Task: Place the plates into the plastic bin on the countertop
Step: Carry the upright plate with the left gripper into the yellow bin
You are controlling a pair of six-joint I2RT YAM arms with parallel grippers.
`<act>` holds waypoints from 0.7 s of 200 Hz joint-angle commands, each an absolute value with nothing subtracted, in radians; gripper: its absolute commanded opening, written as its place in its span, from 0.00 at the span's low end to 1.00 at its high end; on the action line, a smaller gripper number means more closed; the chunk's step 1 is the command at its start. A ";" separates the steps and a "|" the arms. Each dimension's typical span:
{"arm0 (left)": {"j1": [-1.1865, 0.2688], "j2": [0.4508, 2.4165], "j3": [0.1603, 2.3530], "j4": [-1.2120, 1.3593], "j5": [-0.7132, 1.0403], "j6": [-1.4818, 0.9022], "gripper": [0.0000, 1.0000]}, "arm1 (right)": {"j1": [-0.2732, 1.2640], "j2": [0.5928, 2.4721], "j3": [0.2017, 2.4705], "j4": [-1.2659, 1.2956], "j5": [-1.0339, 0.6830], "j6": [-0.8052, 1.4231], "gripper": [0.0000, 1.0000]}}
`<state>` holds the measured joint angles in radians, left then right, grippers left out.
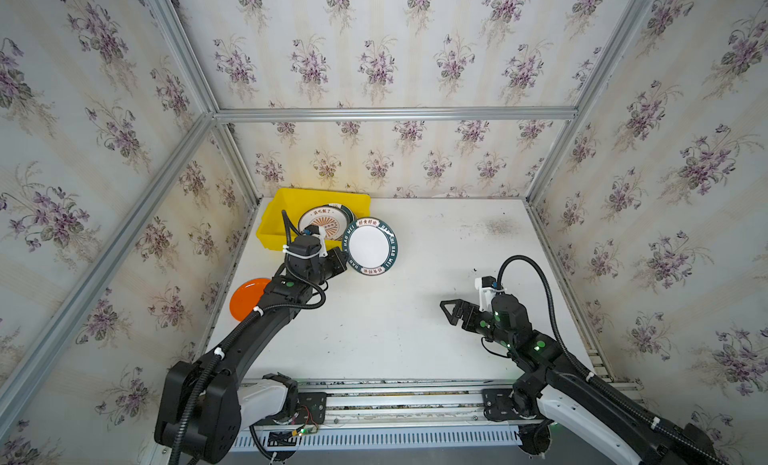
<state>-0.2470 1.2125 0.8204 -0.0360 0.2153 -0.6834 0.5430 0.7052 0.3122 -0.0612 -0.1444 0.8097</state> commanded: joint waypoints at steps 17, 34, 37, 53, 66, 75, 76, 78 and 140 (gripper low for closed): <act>-0.165 1.282 0.937 0.026 0.256 -0.692 0.00 | 0.545 0.743 0.362 -0.062 -0.138 0.772 0.97; -0.102 1.312 0.976 0.026 0.269 -0.713 0.00 | 0.545 0.745 0.365 -0.063 -0.137 0.770 0.97; -0.091 1.317 0.982 0.026 0.267 -0.714 0.00 | 0.545 0.744 0.365 -0.063 -0.137 0.770 0.97; -0.039 1.346 1.011 0.026 0.264 -0.717 0.00 | 0.545 0.736 0.367 -0.074 -0.135 0.773 0.97; 0.002 1.372 1.027 0.027 0.257 -0.721 0.00 | 0.545 0.724 0.371 -0.093 -0.135 0.773 0.97; 0.027 1.395 1.039 0.029 0.254 -0.724 0.00 | 0.545 0.712 0.372 -0.109 -0.129 0.772 0.97; 0.030 1.398 1.040 0.029 0.254 -0.725 0.00 | 0.545 0.711 0.372 -0.110 -0.129 0.772 0.97; 0.036 1.404 1.042 0.029 0.255 -0.728 0.00 | 0.546 0.710 0.372 -0.114 -0.128 0.772 0.97; 0.118 1.651 1.172 0.065 0.338 -0.782 0.00 | 0.545 0.696 0.398 -0.163 -0.118 0.756 0.97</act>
